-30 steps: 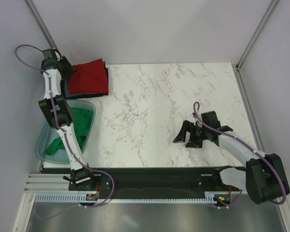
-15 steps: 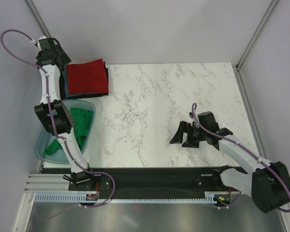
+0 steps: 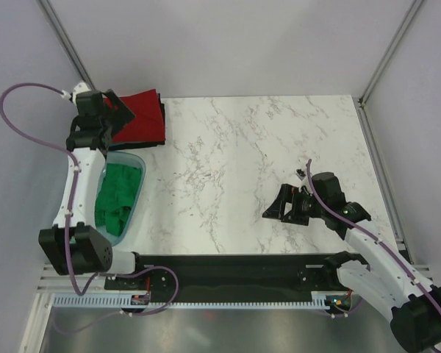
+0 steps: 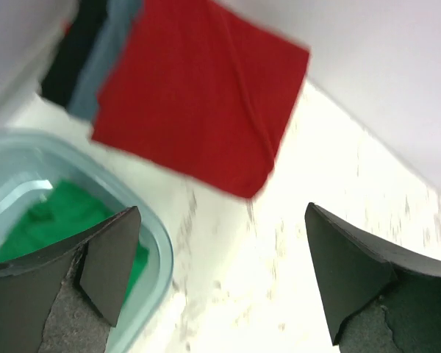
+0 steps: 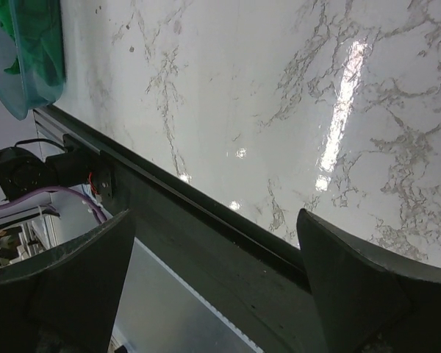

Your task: Fold and stack the t-shirts

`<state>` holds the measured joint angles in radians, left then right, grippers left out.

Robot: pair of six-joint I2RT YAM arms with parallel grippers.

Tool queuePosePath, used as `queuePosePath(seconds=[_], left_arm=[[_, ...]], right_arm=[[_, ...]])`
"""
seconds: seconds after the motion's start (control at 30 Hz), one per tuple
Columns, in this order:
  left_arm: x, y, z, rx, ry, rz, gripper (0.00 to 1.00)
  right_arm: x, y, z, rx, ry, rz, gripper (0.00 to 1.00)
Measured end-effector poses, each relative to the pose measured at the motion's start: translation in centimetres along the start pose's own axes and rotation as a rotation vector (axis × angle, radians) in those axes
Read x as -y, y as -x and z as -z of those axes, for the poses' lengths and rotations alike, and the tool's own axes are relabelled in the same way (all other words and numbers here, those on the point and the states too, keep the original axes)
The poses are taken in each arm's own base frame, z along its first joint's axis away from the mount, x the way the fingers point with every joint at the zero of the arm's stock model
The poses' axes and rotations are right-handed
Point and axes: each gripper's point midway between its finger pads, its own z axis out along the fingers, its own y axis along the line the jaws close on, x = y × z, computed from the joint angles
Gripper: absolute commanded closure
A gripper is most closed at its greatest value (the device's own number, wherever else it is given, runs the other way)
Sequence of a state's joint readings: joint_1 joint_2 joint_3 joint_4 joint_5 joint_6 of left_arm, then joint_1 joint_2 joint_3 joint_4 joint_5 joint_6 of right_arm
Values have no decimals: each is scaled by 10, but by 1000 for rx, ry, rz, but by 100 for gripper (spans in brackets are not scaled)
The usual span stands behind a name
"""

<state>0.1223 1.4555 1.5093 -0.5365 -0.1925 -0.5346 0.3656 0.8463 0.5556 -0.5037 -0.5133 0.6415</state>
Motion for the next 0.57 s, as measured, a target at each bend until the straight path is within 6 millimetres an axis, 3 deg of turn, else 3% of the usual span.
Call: queuePosePath(seconds=[0.1,0.23,0.37,0.57], left_arm=[[-3,-50,26,-70,-76,-8,2],[-24,-88,63,-85,-129,-10,2],[-39,-104,99,-42,-186,-27,2],[-52,-111,139,28,-253,-70,0]], right_arm=[[-1,0,3,4,-3,-3,2],[-2,3,5,17,-15,-13,2],[-2,8,6,46,-30,-26,3],[2,12,-1,48,-51,-73,2]])
